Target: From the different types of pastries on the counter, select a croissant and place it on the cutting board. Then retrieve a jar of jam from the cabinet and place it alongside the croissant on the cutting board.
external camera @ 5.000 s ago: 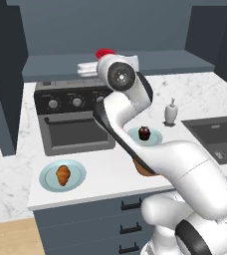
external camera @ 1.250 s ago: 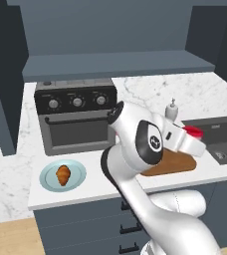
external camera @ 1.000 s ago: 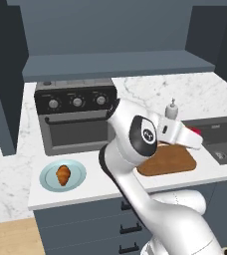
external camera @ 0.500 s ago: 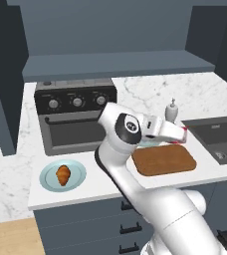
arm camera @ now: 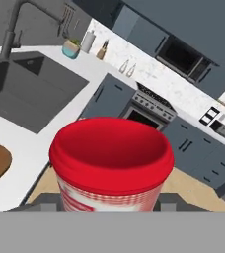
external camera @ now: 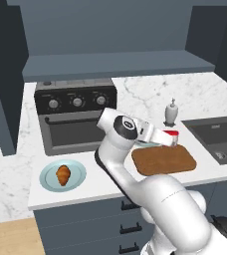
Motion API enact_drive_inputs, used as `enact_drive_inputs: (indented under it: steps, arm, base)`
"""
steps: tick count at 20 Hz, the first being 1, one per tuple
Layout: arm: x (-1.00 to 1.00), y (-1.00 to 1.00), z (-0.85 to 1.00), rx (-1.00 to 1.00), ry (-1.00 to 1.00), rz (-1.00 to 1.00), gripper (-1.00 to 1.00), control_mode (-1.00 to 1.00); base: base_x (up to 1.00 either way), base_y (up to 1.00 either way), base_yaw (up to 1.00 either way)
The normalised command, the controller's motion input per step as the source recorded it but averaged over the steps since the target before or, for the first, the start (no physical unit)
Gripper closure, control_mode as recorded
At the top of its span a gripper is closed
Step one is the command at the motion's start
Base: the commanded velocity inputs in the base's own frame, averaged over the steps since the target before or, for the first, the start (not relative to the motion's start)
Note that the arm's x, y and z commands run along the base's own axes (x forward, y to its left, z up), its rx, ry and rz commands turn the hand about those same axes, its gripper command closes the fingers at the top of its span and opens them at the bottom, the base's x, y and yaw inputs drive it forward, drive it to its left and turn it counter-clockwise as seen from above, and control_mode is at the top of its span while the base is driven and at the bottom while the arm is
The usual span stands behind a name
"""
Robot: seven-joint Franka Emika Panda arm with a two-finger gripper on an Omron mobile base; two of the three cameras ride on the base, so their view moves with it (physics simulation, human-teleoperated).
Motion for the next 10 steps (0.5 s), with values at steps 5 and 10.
enact_drive_inputs:
  steps: [5,10]
  arm:
    - [0.38,0.00,-0.34,0.00,-0.12,-0.08,1.00,-1.00]
    - [0.10,0.00,-0.18,0.00,-0.31,-0.06,1.00,-1.00]
  base:
    - [0.00,0.00,0.00]
    - [0.00,0.00,0.00]
